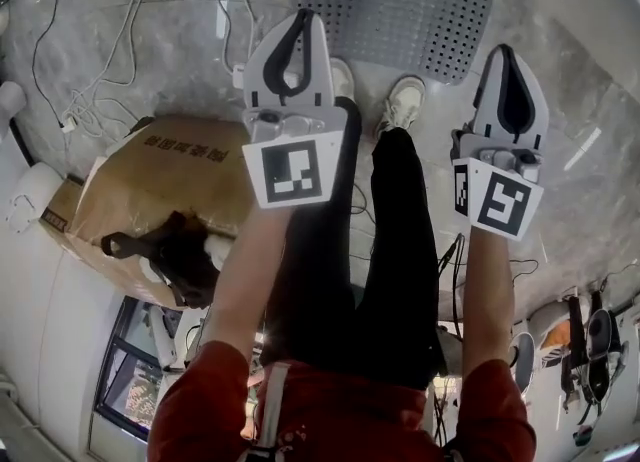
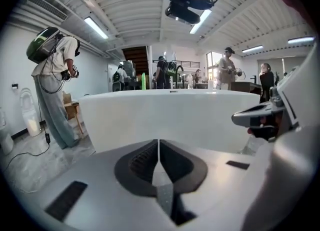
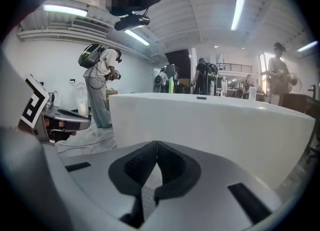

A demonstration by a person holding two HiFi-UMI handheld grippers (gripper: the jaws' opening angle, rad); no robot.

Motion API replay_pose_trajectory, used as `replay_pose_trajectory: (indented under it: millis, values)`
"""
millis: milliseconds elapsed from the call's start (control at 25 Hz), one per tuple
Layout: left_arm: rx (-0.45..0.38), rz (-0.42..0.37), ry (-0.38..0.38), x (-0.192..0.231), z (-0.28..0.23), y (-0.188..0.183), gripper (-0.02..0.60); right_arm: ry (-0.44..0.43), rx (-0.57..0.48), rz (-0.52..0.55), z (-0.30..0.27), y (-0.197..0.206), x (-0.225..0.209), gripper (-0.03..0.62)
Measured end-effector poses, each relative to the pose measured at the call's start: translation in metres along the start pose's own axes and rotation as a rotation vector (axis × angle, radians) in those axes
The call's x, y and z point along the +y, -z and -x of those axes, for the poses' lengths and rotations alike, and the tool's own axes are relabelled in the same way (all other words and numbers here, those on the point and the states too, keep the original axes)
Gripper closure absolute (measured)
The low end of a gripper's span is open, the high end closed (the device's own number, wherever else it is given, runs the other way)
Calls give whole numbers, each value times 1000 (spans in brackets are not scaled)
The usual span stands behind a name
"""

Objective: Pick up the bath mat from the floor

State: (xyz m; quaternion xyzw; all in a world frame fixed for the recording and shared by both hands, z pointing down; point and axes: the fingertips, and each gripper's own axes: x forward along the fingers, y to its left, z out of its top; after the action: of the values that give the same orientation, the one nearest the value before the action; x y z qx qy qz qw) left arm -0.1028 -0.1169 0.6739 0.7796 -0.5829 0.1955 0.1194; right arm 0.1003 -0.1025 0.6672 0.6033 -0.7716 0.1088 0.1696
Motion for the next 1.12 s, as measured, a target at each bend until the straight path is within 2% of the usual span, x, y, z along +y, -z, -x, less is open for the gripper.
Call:
replay_pose_trajectory:
  millis: [240, 440, 640, 880, 1120]
  values:
    - [76, 18, -4, 4, -15, 79, 563, -14, 72, -12, -21, 82, 13, 582]
    - [117, 38, -2, 2, -31, 130, 564, -31, 107, 14, -41, 134, 22, 582]
    - [139, -2, 10, 2, -53, 177, 563, -27, 141, 5, -57, 184, 29, 582]
    - [163, -15, 25, 4, -76, 228, 563, -34, 188, 2, -69, 236, 40, 582]
    - [251, -35, 48, 12, -89, 288, 563, -9, 259, -14, -79, 287, 37, 582]
